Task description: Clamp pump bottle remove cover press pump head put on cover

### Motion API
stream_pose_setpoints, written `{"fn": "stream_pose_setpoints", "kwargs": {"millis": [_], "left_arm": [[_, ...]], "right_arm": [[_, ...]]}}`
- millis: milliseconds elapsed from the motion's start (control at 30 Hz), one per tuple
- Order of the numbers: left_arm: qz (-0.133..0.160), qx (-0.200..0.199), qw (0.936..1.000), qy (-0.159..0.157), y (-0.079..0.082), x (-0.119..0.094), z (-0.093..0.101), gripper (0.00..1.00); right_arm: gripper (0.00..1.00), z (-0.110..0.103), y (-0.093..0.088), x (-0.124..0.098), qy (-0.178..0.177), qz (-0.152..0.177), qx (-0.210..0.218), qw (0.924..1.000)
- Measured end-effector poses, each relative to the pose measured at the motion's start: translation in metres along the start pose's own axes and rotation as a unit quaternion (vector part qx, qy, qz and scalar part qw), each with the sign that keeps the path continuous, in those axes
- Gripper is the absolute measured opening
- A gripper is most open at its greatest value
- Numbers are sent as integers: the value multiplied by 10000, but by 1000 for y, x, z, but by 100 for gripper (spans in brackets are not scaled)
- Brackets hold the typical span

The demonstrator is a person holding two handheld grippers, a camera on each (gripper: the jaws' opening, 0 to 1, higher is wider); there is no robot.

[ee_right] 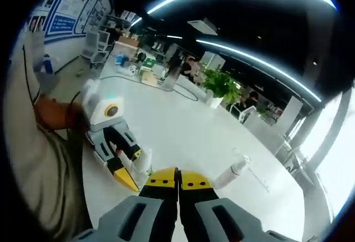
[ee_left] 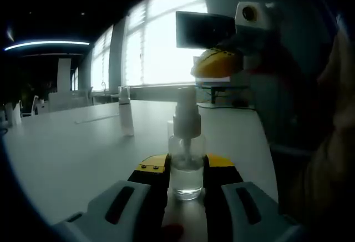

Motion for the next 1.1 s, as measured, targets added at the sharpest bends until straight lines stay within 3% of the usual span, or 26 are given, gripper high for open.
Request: {"fn": "stream_pose_setpoints", "kwargs": {"millis": [433,1100], "left_arm": [[-4,-48,10000,5,0,0,-1,15],[1,-44,10000,-6,0,-1,-1,15]], "right_arm": [[0,3,8,5,468,-346,-82,9983],[0,11,28,12,1155,-622,-69,9913]]}}
Point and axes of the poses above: the point that each gripper's makers call its tool centre point, and the gripper's own axes: x roughly forward along the fingers, z roughly to its right, y roughly out of its top, the point moved 9 cm from there along -x, roughly backward along the fingers, and after that the axes turned 2 degrees about z, right-handed, at the moved point
